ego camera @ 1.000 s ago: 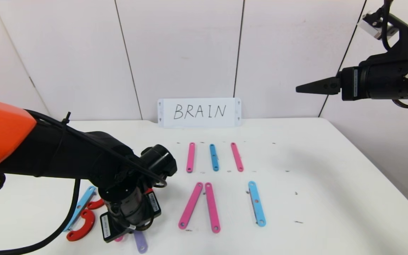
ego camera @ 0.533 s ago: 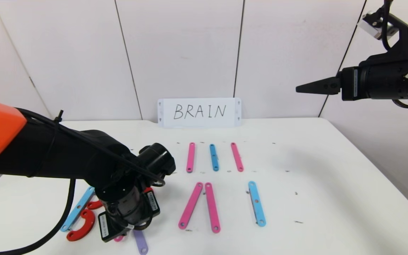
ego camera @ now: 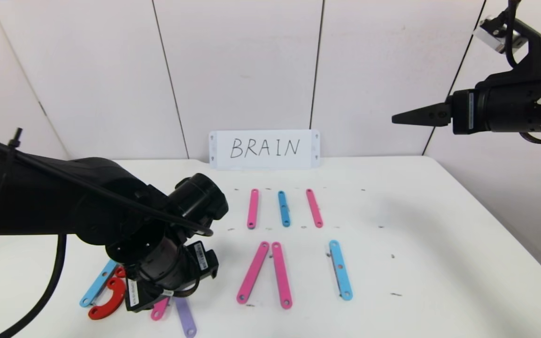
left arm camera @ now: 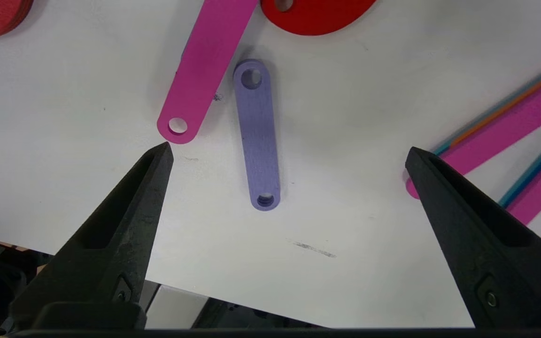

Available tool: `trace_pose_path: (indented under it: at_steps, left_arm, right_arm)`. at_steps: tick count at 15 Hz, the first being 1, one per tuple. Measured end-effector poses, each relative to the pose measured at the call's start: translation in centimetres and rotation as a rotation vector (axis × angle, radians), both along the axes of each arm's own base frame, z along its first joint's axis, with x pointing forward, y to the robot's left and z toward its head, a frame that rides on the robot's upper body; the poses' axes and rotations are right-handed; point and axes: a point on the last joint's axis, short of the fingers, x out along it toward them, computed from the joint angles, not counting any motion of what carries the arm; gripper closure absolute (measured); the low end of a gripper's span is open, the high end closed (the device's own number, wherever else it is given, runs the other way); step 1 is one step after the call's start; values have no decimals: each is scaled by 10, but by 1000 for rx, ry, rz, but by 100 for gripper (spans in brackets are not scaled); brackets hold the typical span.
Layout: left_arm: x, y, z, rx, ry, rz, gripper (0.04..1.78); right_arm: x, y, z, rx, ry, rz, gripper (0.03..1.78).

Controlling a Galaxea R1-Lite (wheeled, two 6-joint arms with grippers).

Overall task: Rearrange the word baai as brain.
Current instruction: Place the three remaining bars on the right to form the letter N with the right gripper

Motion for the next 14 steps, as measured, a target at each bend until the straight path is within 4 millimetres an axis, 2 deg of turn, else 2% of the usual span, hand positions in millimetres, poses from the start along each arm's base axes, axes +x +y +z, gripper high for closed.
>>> trace_pose_path:
  at_steps: [3,7,14]
  left_arm:
    - [-1,10,31,-1,-90,-49,9]
    - [2,37,81,5,-243,-119,9]
    - [1,53,154,5,-518,-311,9]
  right_arm:
    - [-3,0,-2,0,1,48,7]
    - [-8,1,6,17,-46,52,7]
    - [2,7,14,113,-62,29,7]
